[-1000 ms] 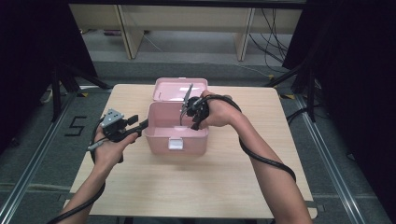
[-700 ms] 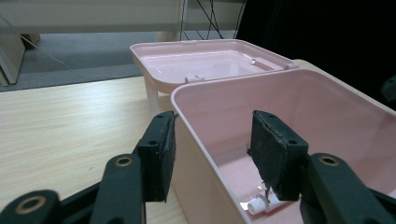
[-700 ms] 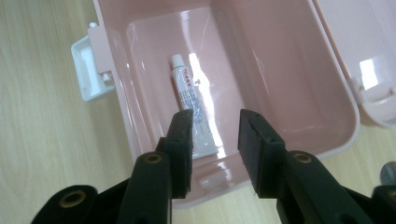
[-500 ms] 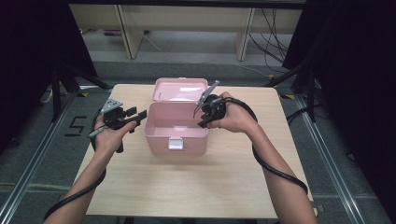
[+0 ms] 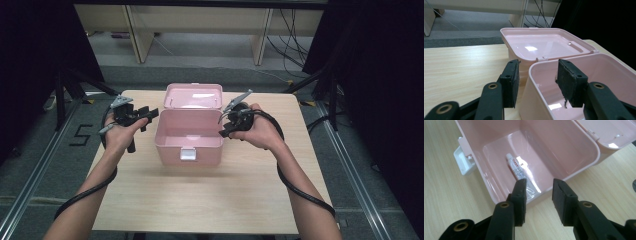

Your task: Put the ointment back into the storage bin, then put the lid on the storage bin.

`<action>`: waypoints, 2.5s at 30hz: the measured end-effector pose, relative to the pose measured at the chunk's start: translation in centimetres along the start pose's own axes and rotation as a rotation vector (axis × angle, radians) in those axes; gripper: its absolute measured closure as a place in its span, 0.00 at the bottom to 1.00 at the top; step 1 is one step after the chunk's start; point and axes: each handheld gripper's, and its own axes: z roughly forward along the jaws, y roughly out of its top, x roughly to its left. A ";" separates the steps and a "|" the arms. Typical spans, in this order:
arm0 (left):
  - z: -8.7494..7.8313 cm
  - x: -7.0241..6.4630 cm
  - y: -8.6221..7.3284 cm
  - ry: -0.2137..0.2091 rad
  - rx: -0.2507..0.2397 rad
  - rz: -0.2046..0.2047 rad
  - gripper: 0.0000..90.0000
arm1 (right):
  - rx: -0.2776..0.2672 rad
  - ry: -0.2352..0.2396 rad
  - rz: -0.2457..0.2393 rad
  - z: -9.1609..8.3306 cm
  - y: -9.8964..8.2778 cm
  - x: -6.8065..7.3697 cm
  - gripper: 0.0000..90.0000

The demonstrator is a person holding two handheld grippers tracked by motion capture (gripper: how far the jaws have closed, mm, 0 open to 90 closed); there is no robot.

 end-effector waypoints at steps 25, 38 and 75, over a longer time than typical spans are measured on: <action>4.3 2.3 3.2 0.081 0.056 -0.030 0.60 | -0.112 -0.071 0.237 -0.9 -2.5 -0.6 0.75; 6.6 2.7 3.9 0.088 0.122 -0.045 0.65 | -0.100 -0.057 0.363 -0.6 -2.2 0.1 0.81; 11.0 2.1 5.2 0.109 0.233 -0.040 0.77 | -0.176 -0.028 0.386 0.9 -2.5 0.7 1.00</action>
